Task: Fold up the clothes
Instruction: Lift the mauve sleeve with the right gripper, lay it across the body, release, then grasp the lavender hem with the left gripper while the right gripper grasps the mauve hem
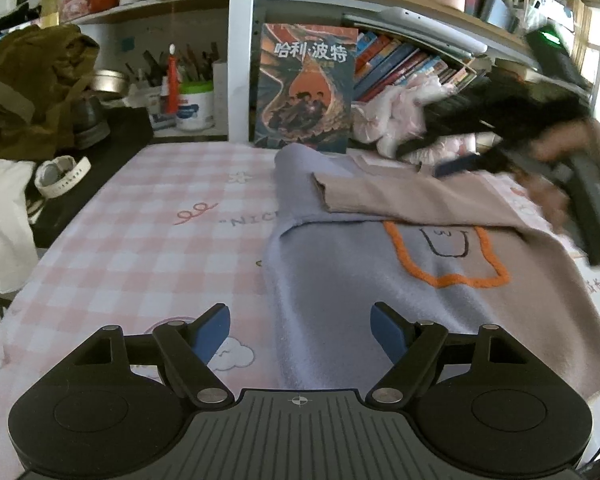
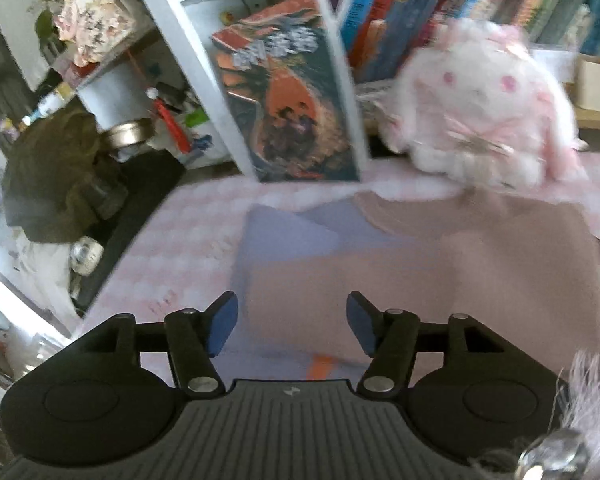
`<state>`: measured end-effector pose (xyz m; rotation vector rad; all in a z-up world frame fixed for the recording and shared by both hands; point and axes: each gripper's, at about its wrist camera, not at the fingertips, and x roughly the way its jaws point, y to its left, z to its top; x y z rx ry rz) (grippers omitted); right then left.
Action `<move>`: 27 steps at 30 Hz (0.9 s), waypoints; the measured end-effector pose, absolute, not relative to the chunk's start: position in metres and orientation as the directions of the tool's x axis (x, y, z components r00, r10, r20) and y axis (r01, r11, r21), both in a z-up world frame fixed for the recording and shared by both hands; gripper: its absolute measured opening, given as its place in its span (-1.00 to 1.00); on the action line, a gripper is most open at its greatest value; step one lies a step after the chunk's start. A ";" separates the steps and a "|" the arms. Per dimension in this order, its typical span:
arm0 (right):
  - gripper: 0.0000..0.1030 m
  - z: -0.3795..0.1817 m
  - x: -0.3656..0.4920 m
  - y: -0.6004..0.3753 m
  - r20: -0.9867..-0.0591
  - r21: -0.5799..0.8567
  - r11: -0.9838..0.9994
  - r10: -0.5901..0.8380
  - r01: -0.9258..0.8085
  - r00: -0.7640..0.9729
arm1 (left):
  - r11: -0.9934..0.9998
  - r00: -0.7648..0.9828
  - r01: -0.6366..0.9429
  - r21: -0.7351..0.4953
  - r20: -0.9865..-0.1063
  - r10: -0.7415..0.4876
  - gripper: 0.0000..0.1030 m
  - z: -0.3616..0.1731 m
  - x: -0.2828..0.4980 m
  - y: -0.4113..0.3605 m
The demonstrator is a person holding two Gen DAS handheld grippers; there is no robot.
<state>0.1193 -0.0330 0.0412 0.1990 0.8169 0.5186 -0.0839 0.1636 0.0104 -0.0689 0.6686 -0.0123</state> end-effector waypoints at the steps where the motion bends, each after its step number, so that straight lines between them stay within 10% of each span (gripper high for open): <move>1: 0.13 0.039 0.110 -0.043 -0.652 0.348 0.869 0.494 -0.352 0.575 | 0.997 0.781 -0.012 -0.075 -0.623 -0.037 0.55 0.010 -0.083 0.165; 15: 0.13 0.003 -0.030 -0.189 -0.735 0.197 0.980 0.169 -0.032 0.657 | 0.995 0.704 0.053 -0.088 -0.703 -0.100 0.55 -0.005 -0.075 0.165; 27: -0.08 -0.027 -0.084 -0.224 -0.781 0.269 0.961 0.178 0.065 0.598 | 0.985 0.612 0.027 -0.168 -0.777 -0.149 0.44 -0.013 -0.079 0.166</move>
